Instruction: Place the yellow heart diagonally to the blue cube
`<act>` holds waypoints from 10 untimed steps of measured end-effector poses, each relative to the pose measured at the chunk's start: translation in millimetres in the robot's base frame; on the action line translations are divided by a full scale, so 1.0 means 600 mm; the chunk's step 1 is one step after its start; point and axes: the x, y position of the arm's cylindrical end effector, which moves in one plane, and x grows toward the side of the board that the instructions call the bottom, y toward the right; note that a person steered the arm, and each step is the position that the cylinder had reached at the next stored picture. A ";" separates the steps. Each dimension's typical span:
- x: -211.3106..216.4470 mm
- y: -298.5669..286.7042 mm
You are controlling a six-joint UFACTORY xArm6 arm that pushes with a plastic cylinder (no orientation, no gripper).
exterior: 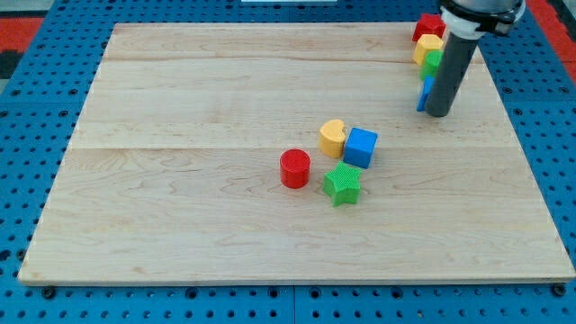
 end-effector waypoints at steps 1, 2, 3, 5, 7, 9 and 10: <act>-0.005 0.036; -0.005 0.063; 0.025 0.087; 0.083 0.021; -0.010 -0.183; -0.022 -0.347; 0.020 -0.349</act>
